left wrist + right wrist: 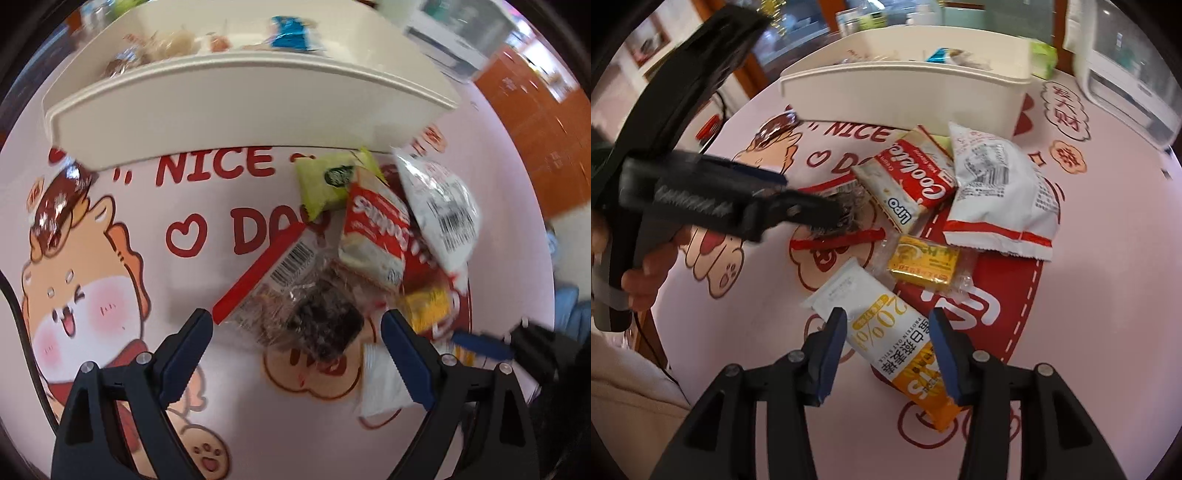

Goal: Organize snacks
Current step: 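Grasp the white-orange oat bar with right tool while left tool grasps the dark red-strip bag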

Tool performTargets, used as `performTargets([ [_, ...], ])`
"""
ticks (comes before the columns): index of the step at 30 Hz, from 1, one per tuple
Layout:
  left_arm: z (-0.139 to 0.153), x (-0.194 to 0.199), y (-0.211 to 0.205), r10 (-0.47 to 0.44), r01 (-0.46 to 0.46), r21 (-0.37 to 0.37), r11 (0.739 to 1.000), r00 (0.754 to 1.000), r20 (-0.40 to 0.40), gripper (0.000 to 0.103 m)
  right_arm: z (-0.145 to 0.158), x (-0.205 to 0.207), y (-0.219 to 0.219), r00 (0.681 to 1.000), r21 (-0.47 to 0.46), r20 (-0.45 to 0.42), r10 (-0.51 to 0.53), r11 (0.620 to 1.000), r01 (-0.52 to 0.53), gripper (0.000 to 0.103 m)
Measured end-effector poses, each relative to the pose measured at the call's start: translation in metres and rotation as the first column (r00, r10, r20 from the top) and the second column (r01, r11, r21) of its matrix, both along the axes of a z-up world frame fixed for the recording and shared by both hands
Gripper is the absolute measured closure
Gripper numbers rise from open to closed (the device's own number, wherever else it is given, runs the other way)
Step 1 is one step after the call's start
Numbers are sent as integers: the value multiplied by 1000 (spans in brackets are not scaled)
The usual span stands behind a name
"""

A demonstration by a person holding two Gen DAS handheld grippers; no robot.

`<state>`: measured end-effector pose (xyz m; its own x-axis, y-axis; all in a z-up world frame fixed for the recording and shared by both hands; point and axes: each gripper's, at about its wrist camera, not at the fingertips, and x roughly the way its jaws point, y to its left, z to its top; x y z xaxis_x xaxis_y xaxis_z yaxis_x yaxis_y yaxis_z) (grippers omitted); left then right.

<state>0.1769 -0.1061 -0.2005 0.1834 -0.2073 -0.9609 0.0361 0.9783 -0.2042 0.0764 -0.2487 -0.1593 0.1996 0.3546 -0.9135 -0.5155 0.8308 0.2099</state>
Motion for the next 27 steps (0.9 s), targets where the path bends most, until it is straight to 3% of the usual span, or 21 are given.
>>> performTargets([
  [7, -13, 7, -5, 184, -186, -11, 982, 979, -86, 11, 7, 5, -2, 997, 26, 3, 83, 996, -83, 55],
  [11, -15, 7, -14, 223, -221, 28, 975, 972, -70, 11, 5, 8, -1, 991, 38, -15, 132, 991, -131, 55],
  [16, -20, 4, -24, 229, -224, 73, 972, 972, -62, 16, -3, 7, 6, 979, 12, -38, 200, 980, -200, 55],
  [18, -20, 1, -22, 223, -218, 95, 971, 973, -55, 27, -6, 6, 10, 972, -4, -45, 231, 973, -231, 55],
  [27, -18, -31, -6, 124, -118, 128, 985, 991, -42, 30, -13, -17, 30, 948, -65, -41, 316, 946, -318, 55],
])
